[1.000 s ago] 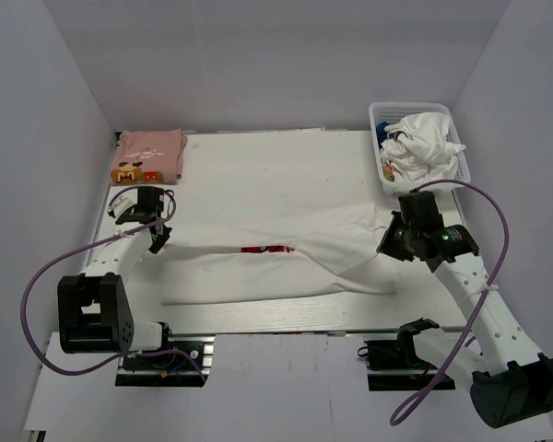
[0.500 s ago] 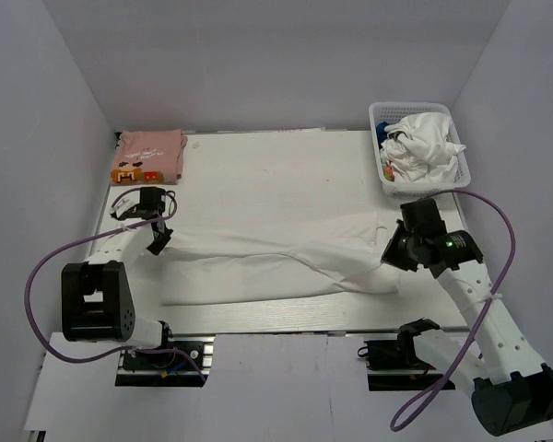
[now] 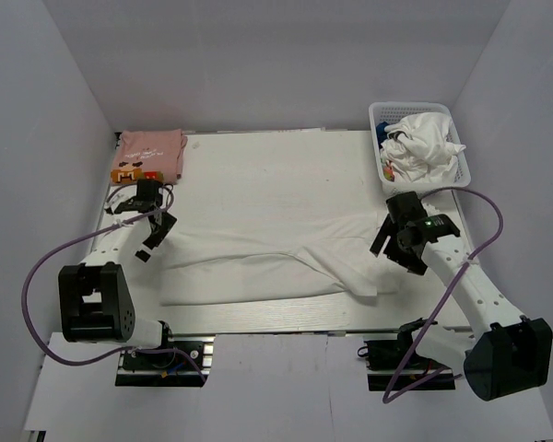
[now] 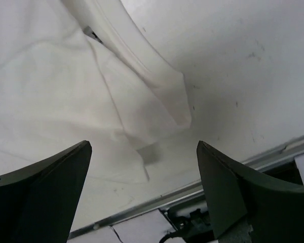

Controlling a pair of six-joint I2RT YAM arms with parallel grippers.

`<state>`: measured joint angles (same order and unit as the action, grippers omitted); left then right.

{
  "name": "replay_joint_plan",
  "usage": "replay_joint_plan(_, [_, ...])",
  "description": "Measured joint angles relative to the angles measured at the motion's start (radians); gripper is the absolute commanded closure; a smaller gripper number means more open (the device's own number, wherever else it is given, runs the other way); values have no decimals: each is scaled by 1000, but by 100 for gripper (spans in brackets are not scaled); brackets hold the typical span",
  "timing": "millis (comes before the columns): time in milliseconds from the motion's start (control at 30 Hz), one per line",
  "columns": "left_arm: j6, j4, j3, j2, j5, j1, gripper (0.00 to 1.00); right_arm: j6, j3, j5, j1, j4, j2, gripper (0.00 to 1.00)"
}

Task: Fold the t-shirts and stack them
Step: Fold the other side of the tshirt into a rectangle, then rotate the tshirt 90 degrees

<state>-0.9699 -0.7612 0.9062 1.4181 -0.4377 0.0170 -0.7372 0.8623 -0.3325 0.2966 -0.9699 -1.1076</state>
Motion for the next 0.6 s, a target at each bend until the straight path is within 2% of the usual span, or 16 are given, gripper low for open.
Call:
replay_joint_plan(133, [29,38,31,-36,43,-6,0,83,60,11,0,114,-2,10])
replay_joint_plan(300, [89,171,-14,-67,195,-7,0,171,9,148,1,391,-47,10])
replay_joint_plan(467, [121,242,-54,-8,294,-17,0,208,-2,248,5,581,-231,10])
replay_joint_plan(600, [134,270,-71,74,301,-27,0,211,-8,281,2,682,-399,10])
